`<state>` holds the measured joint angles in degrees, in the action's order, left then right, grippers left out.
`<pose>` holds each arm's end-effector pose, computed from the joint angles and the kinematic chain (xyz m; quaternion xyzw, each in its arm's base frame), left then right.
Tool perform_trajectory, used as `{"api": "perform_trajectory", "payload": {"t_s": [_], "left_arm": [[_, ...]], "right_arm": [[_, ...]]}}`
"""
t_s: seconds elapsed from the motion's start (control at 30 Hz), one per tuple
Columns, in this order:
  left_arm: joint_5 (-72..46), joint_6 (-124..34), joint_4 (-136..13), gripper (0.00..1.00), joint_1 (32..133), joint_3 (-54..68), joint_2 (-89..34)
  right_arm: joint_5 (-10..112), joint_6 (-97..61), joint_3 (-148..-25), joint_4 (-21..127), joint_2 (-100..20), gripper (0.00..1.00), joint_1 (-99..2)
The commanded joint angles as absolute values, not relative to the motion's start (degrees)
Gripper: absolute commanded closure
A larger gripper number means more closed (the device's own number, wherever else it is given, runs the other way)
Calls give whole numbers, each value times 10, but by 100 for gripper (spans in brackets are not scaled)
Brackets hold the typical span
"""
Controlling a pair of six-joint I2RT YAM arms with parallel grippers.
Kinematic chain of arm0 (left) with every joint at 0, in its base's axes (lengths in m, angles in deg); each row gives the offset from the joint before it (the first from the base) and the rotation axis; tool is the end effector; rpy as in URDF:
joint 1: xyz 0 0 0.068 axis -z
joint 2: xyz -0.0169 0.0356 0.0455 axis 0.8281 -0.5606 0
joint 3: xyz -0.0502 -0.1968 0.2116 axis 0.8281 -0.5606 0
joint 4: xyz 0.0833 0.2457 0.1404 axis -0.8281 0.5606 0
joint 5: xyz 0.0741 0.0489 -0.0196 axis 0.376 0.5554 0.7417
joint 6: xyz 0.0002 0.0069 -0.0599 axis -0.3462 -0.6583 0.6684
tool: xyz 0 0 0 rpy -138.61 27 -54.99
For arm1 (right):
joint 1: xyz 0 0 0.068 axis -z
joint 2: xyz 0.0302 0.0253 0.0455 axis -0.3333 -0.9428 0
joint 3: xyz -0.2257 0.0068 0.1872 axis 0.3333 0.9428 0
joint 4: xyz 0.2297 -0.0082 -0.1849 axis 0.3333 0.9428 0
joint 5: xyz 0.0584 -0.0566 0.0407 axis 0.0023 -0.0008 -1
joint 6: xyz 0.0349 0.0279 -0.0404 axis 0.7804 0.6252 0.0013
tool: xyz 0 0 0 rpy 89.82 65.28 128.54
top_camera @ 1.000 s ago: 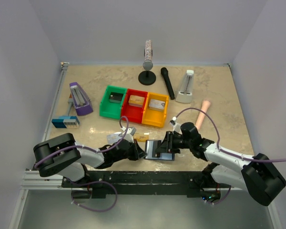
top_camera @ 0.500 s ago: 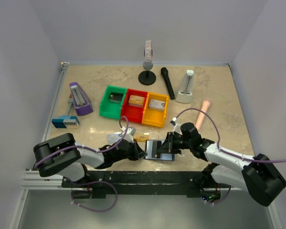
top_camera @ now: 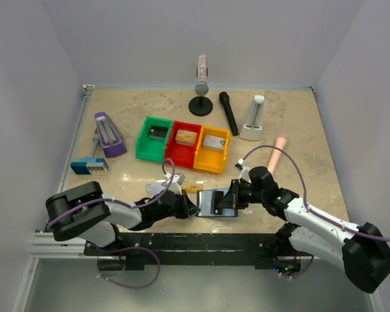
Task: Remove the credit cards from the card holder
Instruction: Remove the credit card from the card holder, then place the credit card at the center of the board.
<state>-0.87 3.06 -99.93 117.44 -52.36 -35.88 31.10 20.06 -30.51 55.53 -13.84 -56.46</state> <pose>0.1168 -0.2090 0.0912 -0.0028 0.8676 -0.4183 0.2690 0.1538 0.1414 0.1614 -0.0406 0.8814 0.4351 0.1795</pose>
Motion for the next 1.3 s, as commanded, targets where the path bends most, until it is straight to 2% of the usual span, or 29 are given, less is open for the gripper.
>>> {"api": "perform_trajectory", "payload": {"t_s": [0.0,0.43,0.67,0.93,1.1,1.27], "left_arm": [[12,22,-938,100,1175,-544,-367],[16,15,-914,100,1175,-550,-327],[36,27,-877,100,1175,-580,-244],[56,9,-854,60,1175,-594,-61],[64,-11,-803,48,1175,-573,47],[14,-64,-864,37,1174,-578,127]], "right_arm": [[332,175,-338,608,-106,100,-561],[354,178,-365,686,-21,100,-561],[365,236,-333,621,-11,100,-560],[363,249,-331,585,0,100,-561],[337,240,-327,553,4,100,-560],[300,262,-303,465,15,100,-561]]}}
